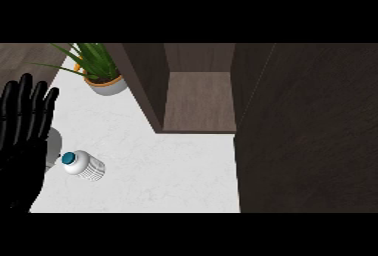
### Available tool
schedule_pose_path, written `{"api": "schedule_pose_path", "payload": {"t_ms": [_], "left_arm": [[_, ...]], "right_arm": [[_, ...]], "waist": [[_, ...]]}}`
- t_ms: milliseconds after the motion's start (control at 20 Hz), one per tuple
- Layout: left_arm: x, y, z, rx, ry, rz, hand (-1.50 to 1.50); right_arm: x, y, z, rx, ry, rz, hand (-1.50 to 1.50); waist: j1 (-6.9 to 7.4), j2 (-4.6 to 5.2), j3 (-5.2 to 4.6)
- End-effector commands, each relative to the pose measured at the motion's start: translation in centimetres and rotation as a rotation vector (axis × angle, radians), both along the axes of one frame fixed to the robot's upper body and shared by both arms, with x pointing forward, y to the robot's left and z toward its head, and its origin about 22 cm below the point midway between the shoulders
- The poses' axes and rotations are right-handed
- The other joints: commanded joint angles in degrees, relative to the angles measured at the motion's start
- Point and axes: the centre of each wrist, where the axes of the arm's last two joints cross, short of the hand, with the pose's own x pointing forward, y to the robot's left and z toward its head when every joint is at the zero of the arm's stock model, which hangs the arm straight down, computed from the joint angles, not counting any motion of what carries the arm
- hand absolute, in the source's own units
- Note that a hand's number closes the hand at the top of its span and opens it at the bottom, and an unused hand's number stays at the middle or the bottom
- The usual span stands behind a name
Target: Pick up the bottled water, place it into the cabinet and close the cabinet
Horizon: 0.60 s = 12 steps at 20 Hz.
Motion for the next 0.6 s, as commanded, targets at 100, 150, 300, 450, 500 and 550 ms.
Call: {"api": "schedule_pose_path", "payload": {"t_ms": [100,150,300,450,500,550], "left_arm": [[-1.1,4.6,0.7,0.011,-0.034,-0.021,-1.5],[-2.2,6.6,0.6,0.02,-0.039,-0.049,-1.5],[-1.9,7.5,-3.3,-0.079,0.225,-0.052,-1.5],[-3.3,8.4,-2.5,-0.093,0.267,-0.062,-1.5],[-4.1,8.4,-2.9,-0.098,0.27,-0.054,-1.5],[-4.6,10.4,-1.1,-0.094,0.259,-0.05,-1.5]], "right_arm": [[-2.3,-0.1,1.1,0.048,-0.039,0.057,-1.5],[-1.2,-0.1,1.7,0.038,-0.022,0.053,-1.5],[-2.4,0.7,-1.2,0.096,0.221,0.146,-1.5],[-4.1,0.7,0.2,0.106,0.251,0.184,-1.5],[-6.4,1.7,0.6,0.14,0.262,0.171,-1.5],[-7.6,-0.1,1.3,0.104,0.265,0.192,-1.5]], "waist": [[-0.88,2.12,-1.19],[-0.38,2.13,-1.23],[-0.31,2.46,-1.31],[-0.57,2.06,-1.2],[-0.97,1.91,-1.21],[-1.1,1.84,-1.17]]}}
